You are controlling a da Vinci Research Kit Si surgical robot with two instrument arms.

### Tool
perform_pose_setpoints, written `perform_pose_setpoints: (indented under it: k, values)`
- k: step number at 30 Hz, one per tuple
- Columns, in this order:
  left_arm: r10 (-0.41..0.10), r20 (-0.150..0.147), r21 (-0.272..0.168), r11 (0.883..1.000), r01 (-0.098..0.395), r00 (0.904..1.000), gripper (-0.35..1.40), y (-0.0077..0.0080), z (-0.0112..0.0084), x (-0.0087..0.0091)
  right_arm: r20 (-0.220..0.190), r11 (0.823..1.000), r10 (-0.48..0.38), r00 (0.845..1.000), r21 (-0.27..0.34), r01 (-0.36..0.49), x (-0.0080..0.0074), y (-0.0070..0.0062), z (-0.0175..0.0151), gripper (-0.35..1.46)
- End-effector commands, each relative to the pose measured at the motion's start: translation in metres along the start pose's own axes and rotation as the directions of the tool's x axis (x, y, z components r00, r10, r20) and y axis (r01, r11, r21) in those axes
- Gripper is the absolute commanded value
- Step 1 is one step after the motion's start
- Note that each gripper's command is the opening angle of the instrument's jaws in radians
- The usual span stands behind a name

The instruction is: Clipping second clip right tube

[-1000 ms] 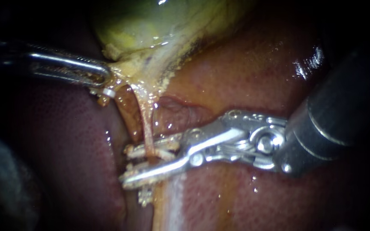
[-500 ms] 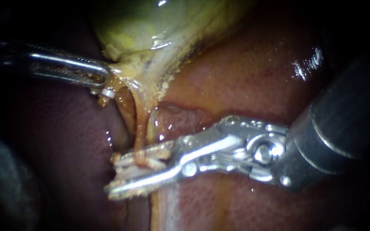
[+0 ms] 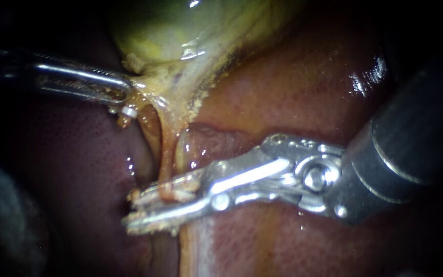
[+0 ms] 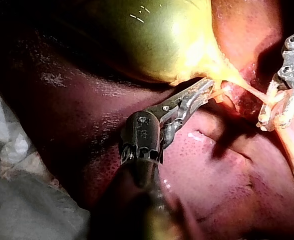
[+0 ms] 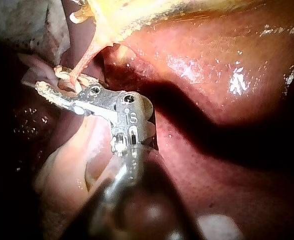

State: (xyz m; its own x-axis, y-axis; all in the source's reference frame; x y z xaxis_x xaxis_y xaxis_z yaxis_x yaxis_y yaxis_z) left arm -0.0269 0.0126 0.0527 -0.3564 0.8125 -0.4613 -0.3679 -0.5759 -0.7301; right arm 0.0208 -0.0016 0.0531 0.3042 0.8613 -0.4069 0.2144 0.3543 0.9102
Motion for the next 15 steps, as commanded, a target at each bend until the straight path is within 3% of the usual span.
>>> perform_pose_setpoints:
  k: [1,5,8,15]
  values:
    - [0.000,0.000,0.000,1.000,0.000,1.0000,-0.35,0.0000,0.0000,0.0000,-0.001,1.000,0.007,1.000,-0.002,-0.007,0.0001,0.0000,0.0000,0.03]
    - [0.000,0.000,0.000,1.000,0.000,1.0000,-0.35,0.0000,0.0000,0.0000,-0.007,0.999,0.048,0.999,-0.008,-0.049,0.0001,0.0000,-0.0001,-0.09]
    - [0.000,0.000,0.000,1.000,0.000,1.0000,-0.35,0.0000,0.0000,0.0000,-0.004,0.991,0.131,0.991,-0.007,-0.131,-0.0001,-0.0001,-0.0003,-0.34]
    - [0.000,0.000,0.000,1.000,0.000,1.0000,-0.35,0.0000,0.0000,0.0000,-0.001,0.983,0.183,0.983,-0.006,-0.183,-0.0003,-0.0002,-0.0007,-0.35]
